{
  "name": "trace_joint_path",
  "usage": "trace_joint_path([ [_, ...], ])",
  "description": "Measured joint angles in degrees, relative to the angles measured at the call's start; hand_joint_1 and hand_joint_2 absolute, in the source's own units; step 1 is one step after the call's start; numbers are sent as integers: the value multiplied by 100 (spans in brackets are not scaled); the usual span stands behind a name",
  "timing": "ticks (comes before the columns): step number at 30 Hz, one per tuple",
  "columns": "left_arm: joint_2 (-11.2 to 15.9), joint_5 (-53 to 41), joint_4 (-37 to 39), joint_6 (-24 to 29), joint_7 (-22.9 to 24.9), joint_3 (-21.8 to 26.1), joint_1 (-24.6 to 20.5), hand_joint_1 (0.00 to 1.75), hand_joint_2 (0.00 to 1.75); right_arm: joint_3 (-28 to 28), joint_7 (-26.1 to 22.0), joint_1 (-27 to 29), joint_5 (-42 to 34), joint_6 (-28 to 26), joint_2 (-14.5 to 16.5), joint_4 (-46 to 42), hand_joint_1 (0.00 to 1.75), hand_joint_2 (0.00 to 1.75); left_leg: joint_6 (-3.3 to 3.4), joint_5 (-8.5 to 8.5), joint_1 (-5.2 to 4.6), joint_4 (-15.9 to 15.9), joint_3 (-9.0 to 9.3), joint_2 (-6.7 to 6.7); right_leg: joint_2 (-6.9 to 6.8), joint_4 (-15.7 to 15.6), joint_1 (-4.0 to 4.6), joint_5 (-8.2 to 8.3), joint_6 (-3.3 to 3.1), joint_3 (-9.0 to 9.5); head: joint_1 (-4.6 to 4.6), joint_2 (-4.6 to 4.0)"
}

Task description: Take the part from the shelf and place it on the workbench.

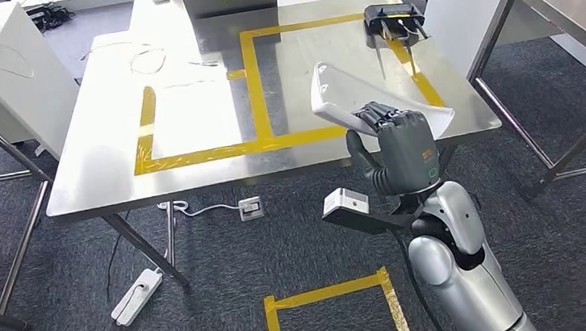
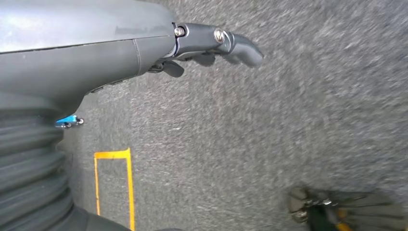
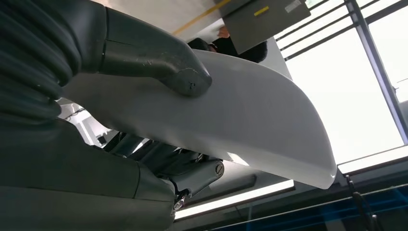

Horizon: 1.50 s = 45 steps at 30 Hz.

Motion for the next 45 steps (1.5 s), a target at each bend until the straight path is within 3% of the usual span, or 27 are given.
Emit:
trace_joint_path([
  [2, 3, -13, -4, 0, -2, 0, -37, 0, 175, 0, -2, -39, -3, 0, -3, 14, 175, 175, 63, -87, 28, -93, 174, -16, -16, 740, -13, 219, 55, -542, 24, 0],
  [3, 7, -18, -5, 0, -2, 0, -42, 0, 175, 0, 0, -40, -5, 1, -4, 30, 175, 175, 82, -152, 32, -133, 280, -24, -22, 1052, -23, 149, 79, -833, 38, 0],
  [5, 11, -23, -5, -2, 5, 1, -34, 0, 175, 0, 5, -36, -7, 5, -7, 67, 175, 175, 82, -308, 39, -189, 512, -47, -29, 1293, -49, -325, 111, -1284, 53, 0],
  [6, 11, -31, -3, -5, 8, 2, -27, 0, 175, 0, 9, -33, -7, 9, -7, 85, 175, 175, 71, -399, 45, -202, 638, -63, -32, 1228, -59, -548, 129, -1421, 55, 0],
  [7, 10, -39, -2, -9, 10, 2, -21, 0, 175, 0, 18, -32, -7, 16, -7, 99, 175, 175, 57, -492, 54, -207, 764, -77, -37, 1049, -67, -627, 145, -1493, 57, 0],
  [8, 10, -50, -1, -13, 11, 1, -20, 0, 175, 0, 40, -32, -7, 32, -7, 115, 175, 175, 40, -592, 65, -207, 891, -88, -45, 773, -76, -496, 160, -1519, 61, 0],
  [11, 18, -104, 3, -21, 23, 1, -20, 0, 175, 0, 157, -64, -7, 139, -7, 231, 175, 175, -44, -929, 61, -197, 1180, -101, -118, -117, -93, 682, 148, -1501, 66, 0],
  [12, 22, -126, -2, -26, 31, 1, -22, 0, 175, -1, 197, -93, -7, 183, -7, 286, 175, 175, -82, -1012, 50, -194, 1285, -98, -130, -247, -91, 922, 123, -1475, 58, 0],
  [14, 33, -174, -21, -37, 52, 2, -48, 0, 175, -2, 269, -242, -10, 282, -6, 433, 175, 175, -167, -1034, 35, -115, 1415, -85, -102, -274, -95, 949, 41, -1352, 42, 0],
  [16, 42, -226, -35, -46, 80, 0, -105, 0, 175, -19, 326, -504, -19, 384, -6, 711, 175, 175, -237, -866, 38, 342, 1231, -64, -70, -292, -109, 887, -69, -1186, 30, 0],
  [18, 38, -259, -37, -59, 110, -2, -162, 0, 175, -44, 366, -824, -25, 486, -5, 1141, 175, 175, -270, -911, 48, 1032, 734, -42, -57, -301, -103, 763, -145, -1029, 17, 0],
  [20, 34, -303, -36, -82, 149, -3, -190, 0, 175, -58, 402, -1193, -17, 562, -2, 1714, 175, 175, -275, -1316, 47, 1438, 237, -36, -30, -303, -93, 633, -167, -891, 12, 0],
  [21, 34, -328, -36, -93, 175, -4, -200, 0, 175, -68, 424, -1406, -4, 581, 0, 2056, 175, 175, -264, -1506, 46, 1455, 64, -34, -11, -300, -89, 568, -167, -809, 12, 0],
  [22, 35, -349, -36, -103, 198, -6, -212, 0, 175, -79, 457, -1640, 16, 593, 3, 2423, 175, 175, -248, -1574, 46, 1345, -48, -33, 3, -298, -86, 503, -163, -716, 11, 0],
  [23, 36, -367, -36, -111, 214, -8, -226, 0, 175, -88, 492, -1895, 46, 596, 7, 2823, 175, 175, -218, -1456, 43, 1115, -108, -30, 13, -296, -83, 434, -158, -617, 12, 0],
  [26, 40, -403, -31, -164, 208, -11, -273, 0, 175, -96, 601, -2665, 165, 570, 42, 4050, 175, 175, -118, -314, 8, 230, -169, -19, 28, -287, -61, 230, -117, -399, 7, 0],
  [27, 43, -410, -28, -201, 196, -11, -290, 0, 175, -96, 663, -2886, 212, 582, 56, 4426, 175, 175, -95, -25, -5, 85, -170, -20, 37, -287, -51, 168, -86, -364, 7, 0],
  [28, 45, -415, -27, -239, 179, -11, -310, 0, 175, -96, 753, -3095, 266, 611, 65, 4764, 175, 175, -77, 93, -17, 40, -168, -26, 47, -294, -41, 118, -49, -325, 8, 0],
  [31, 49, -427, -33, -336, 149, -15, -393, 0, 175, -96, 1122, -3669, 452, 793, 69, 5555, 175, 175, 7, 154, 5, -27, -80, -40, 30, -258, -45, -8, 55, -313, 17, 0],
  [32, 51, -430, -36, -353, 146, -17, -418, 0, 175, -96, 1249, -3835, 516, 851, 68, 5778, 175, 175, 42, 151, 17, -59, -54, -43, 14, -78, -48, -103, 82, -400, 21, 0],
  [34, 59, -434, -37, -375, 156, -21, -445, 0, 175, -96, 1470, -4072, 611, 970, 68, 6176, 175, 175, 102, 108, 25, -81, -7, -49, -12, 616, -50, -377, 121, -801, 30, 0],
  [36, 66, -435, -35, -398, 187, -22, -444, 0, 175, -96, 1633, -4167, 674, 1090, 68, 6475, 87, 87, 123, 52, 25, -83, 45, -67, -18, 1208, -53, -474, 140, -1238, 31, 0],
  [38, 63, -434, -31, -409, 209, -22, -431, 0, 175, -96, 1701, -4212, 720, 1158, 69, 6663, 0, 0, 114, 2, 25, -78, 103, -91, -23, 1008, -54, -134, 131, -1322, 32, 0],
  [40, 55, -425, -28, -411, 219, -22, -426, 0, 175, -96, 1726, -4291, 762, 1194, 74, 6794, 0, 0, 80, -47, 15, -62, 150, -107, -26, 222, -43, 372, 97, -1085, 31, 0],
  [42, 51, -380, -27, -399, 225, -20, -418, 0, 87, -96, 1736, -4356, 801, 1230, 95, 6905, 0, 0, 26, -87, -2, -50, 164, -122, -27, -294, -23, 615, 50, -908, 29, 0],
  [44, 55, -330, -25, -354, 226, -16, -390, 0, 0, -96, 1709, -4370, 826, 1238, 133, 6983, 0, 0, 43, -108, -17, -52, 166, -125, -24, -376, -17, 643, 29, -876, 25, 0],
  [45, 56, -319, -25, -326, 233, -15, -374, 0, 0, -96, 1681, -4369, 834, 1229, 148, 7010, 0, 0, 58, -106, -21, -60, 171, -121, -20, -382, -19, 649, 27, -869, 24, 0],
])
